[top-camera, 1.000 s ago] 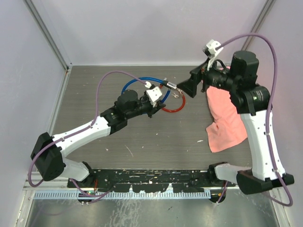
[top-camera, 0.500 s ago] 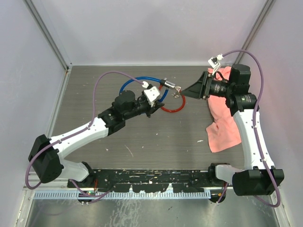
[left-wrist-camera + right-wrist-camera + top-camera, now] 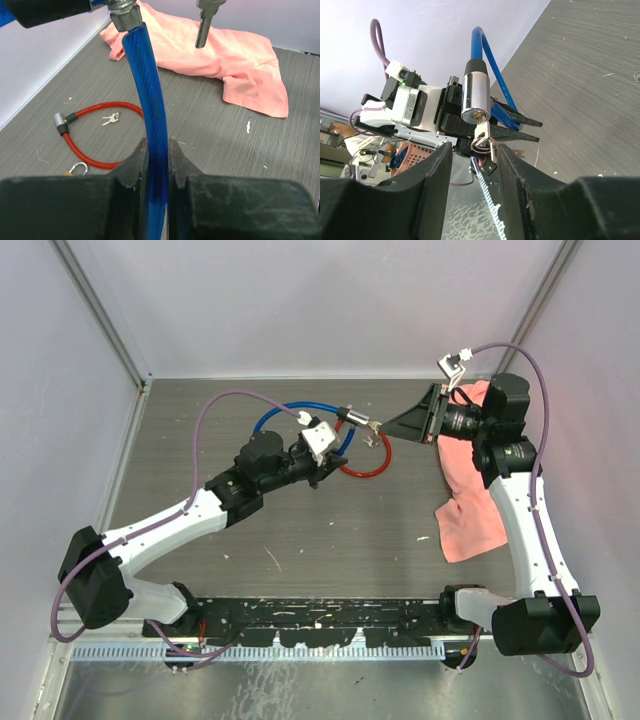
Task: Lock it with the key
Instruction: Remove the key from the lock.
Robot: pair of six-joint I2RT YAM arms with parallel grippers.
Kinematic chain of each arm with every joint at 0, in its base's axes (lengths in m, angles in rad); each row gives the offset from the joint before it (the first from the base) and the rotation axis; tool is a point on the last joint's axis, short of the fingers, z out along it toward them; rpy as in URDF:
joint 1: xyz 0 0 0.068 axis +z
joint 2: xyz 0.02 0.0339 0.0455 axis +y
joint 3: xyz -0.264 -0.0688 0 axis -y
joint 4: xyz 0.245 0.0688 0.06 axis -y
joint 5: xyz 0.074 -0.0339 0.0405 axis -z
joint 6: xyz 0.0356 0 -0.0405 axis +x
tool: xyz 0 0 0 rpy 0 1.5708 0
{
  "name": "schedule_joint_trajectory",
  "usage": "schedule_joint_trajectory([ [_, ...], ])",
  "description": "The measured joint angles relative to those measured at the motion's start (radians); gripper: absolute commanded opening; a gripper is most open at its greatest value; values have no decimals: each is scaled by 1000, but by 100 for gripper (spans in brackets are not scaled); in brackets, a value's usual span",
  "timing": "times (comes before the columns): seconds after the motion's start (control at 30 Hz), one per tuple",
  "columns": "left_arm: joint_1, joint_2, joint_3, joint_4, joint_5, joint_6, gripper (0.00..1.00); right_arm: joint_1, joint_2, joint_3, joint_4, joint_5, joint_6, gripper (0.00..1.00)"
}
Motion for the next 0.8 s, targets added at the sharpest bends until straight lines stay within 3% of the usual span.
schedule_joint_trajectory([
  [0.37, 0, 0, 0, 2, 7, -6, 0, 25, 1, -5, 7, 9, 16, 31],
  [0.67, -8, 0, 0, 3, 8, -6, 0, 31, 25, -5, -9, 28, 14, 29],
  [0.8, -8, 0, 0, 3, 7, -6, 0, 35, 33, -2, -15, 34, 14, 21],
])
